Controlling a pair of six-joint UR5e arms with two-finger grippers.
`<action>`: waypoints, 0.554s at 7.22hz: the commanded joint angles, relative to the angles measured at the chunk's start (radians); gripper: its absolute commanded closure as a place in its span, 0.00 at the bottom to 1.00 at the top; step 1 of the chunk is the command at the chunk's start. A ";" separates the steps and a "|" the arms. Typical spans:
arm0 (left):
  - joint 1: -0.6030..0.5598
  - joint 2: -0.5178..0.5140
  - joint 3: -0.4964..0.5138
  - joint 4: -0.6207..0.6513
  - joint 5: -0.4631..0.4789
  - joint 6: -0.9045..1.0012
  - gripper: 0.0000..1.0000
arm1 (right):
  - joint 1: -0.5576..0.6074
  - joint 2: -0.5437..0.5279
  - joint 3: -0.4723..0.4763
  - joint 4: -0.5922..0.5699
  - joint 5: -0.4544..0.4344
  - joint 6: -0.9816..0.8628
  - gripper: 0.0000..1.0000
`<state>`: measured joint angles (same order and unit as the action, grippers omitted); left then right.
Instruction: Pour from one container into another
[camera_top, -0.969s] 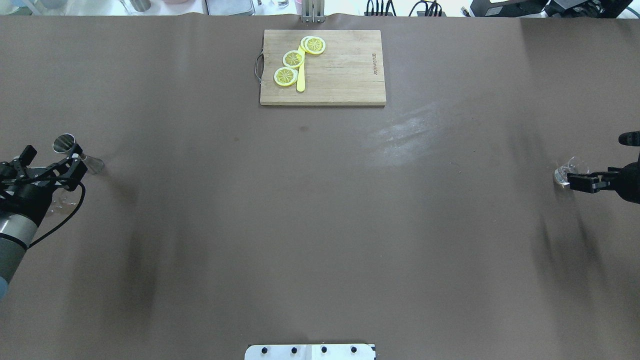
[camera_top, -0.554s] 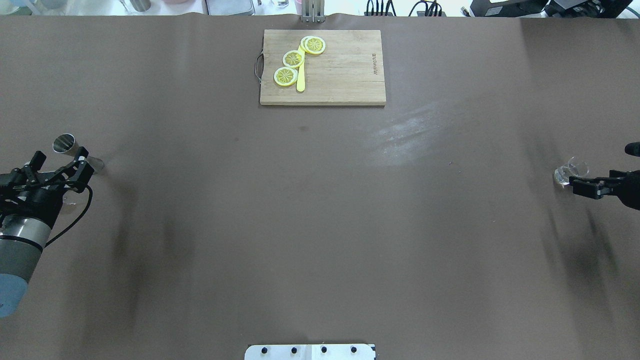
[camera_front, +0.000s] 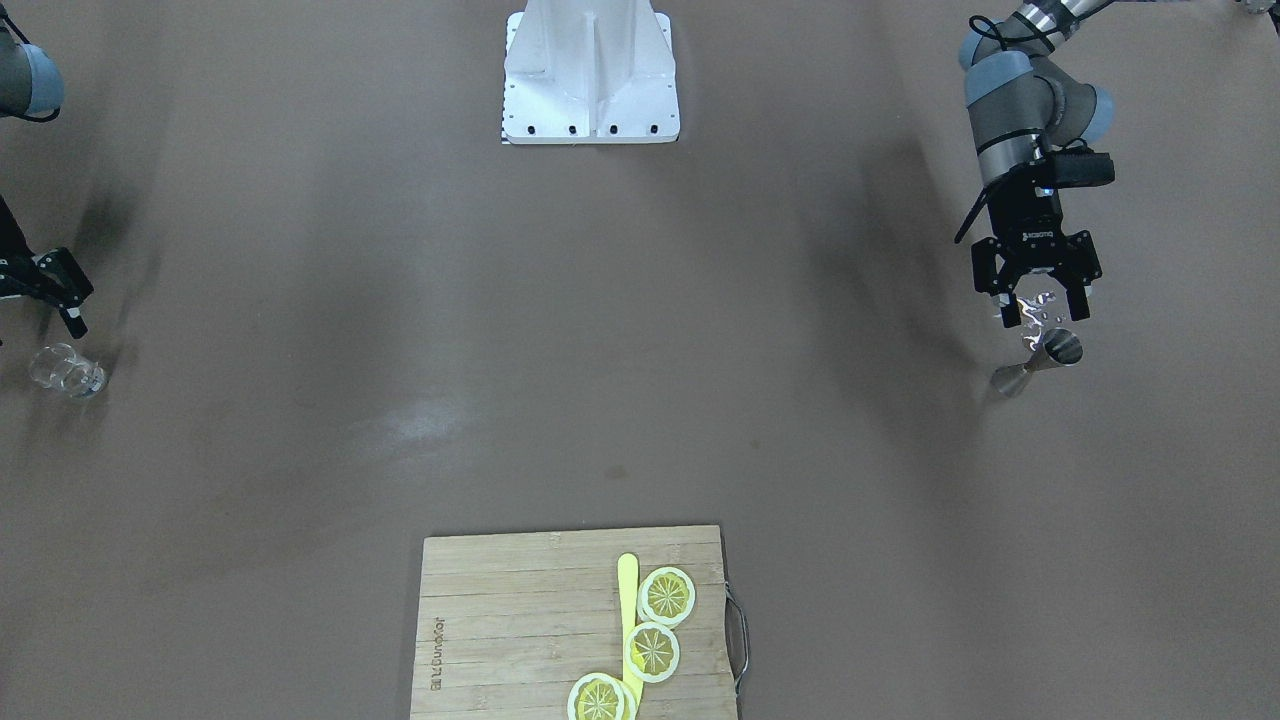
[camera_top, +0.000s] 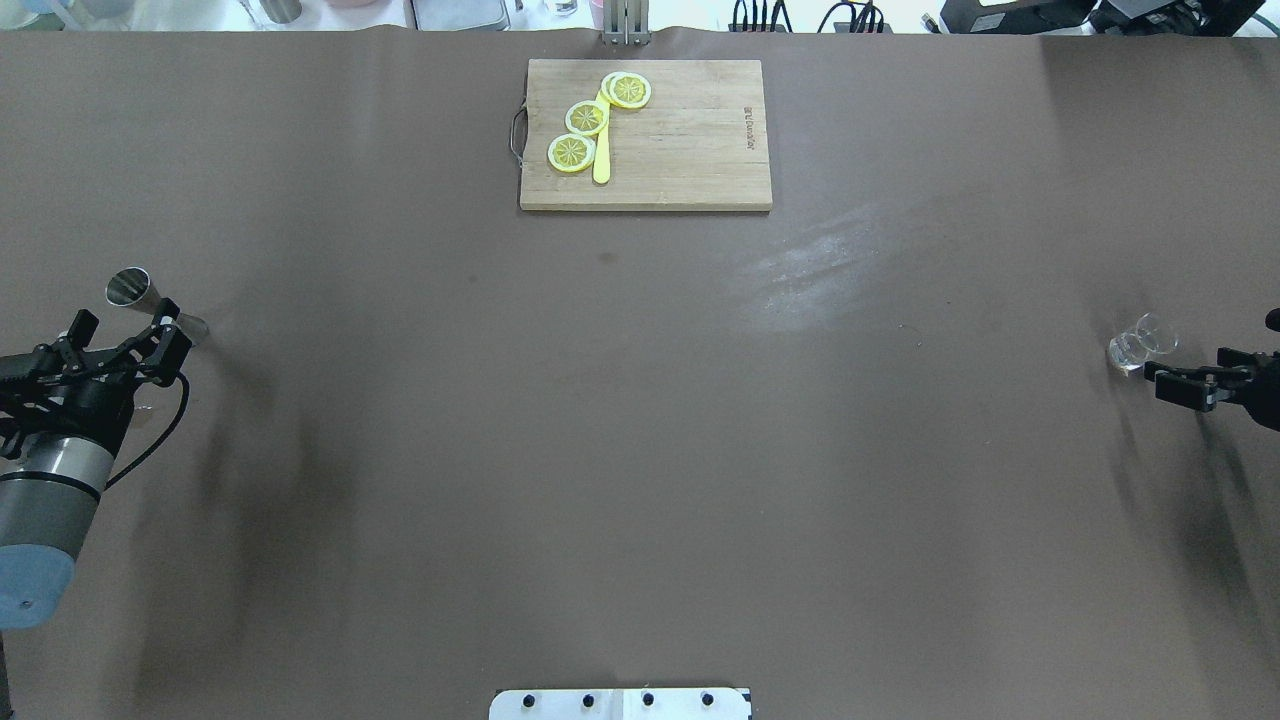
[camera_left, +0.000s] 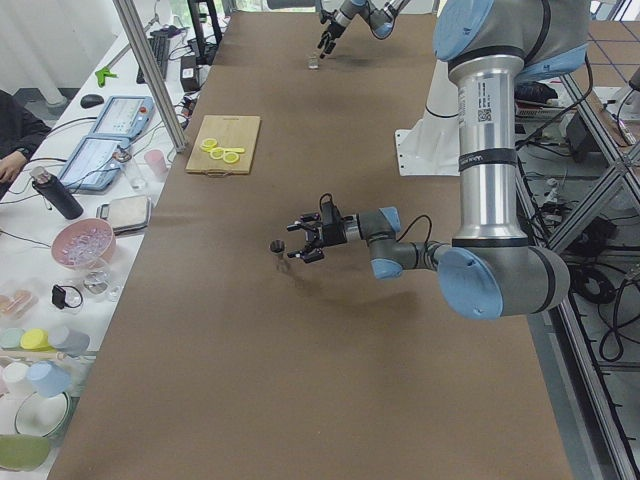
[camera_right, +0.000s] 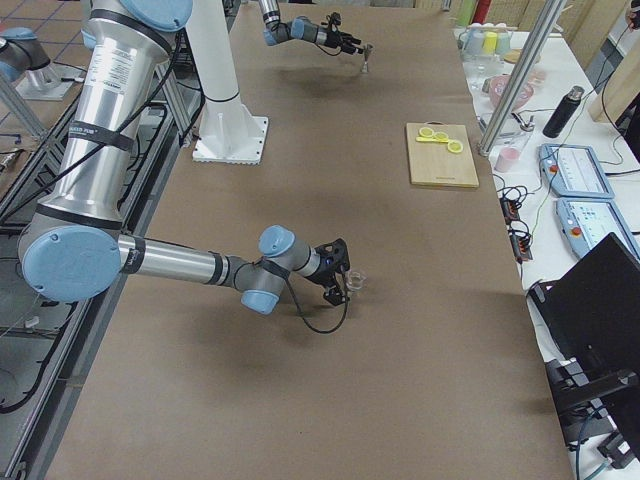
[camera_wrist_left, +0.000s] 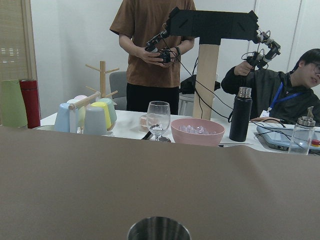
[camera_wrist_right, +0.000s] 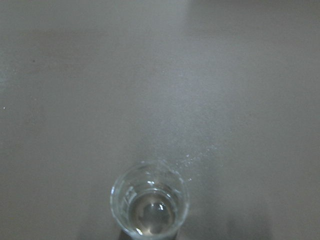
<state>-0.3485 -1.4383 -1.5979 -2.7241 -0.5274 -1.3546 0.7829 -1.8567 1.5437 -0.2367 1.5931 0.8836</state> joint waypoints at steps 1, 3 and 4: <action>-0.009 -0.022 0.032 0.003 0.000 -0.003 0.03 | -0.048 0.048 -0.004 -0.039 -0.062 -0.041 0.00; -0.035 -0.028 0.070 0.009 -0.002 -0.018 0.03 | -0.047 0.051 -0.013 -0.049 -0.064 -0.073 0.00; -0.038 -0.037 0.079 0.010 -0.002 -0.024 0.03 | -0.045 0.051 -0.017 -0.047 -0.067 -0.104 0.00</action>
<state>-0.3794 -1.4666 -1.5365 -2.7158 -0.5290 -1.3700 0.7374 -1.8064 1.5318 -0.2830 1.5306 0.8133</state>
